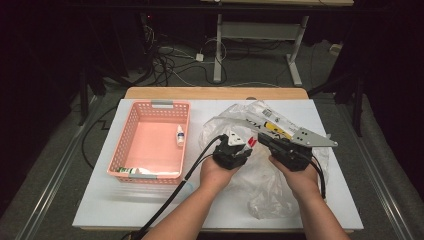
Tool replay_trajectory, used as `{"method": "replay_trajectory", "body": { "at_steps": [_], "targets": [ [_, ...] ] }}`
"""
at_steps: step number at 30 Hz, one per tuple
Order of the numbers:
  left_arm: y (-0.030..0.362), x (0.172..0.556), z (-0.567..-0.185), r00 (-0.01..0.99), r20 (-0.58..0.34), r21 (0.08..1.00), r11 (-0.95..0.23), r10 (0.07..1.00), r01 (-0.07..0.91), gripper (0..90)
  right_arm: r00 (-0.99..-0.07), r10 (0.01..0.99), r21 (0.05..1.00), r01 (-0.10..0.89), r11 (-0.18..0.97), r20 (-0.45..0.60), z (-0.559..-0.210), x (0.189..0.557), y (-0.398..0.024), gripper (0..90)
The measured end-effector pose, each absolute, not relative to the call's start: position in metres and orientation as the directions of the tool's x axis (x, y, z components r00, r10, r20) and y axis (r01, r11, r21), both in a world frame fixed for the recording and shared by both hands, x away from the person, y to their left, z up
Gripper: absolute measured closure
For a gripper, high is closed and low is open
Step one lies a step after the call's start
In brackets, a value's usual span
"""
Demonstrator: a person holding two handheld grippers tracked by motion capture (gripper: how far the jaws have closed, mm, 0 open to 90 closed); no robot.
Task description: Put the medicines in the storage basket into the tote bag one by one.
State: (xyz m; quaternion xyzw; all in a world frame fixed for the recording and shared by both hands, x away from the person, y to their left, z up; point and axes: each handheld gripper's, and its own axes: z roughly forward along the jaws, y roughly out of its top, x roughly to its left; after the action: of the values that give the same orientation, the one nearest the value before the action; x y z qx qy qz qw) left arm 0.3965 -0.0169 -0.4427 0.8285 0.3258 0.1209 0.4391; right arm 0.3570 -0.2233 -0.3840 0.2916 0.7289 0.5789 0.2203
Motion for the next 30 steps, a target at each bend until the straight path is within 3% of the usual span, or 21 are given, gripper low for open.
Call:
{"method": "replay_trajectory", "body": {
  "at_steps": [30],
  "targets": [
    [-0.038,0.419,-0.468,0.723,-0.090,0.809,-0.373,0.685,0.454,66.3,-0.726,0.687,0.971,0.183,0.151,0.030,-0.386,0.359,-0.226,90.0]
  ]
}}
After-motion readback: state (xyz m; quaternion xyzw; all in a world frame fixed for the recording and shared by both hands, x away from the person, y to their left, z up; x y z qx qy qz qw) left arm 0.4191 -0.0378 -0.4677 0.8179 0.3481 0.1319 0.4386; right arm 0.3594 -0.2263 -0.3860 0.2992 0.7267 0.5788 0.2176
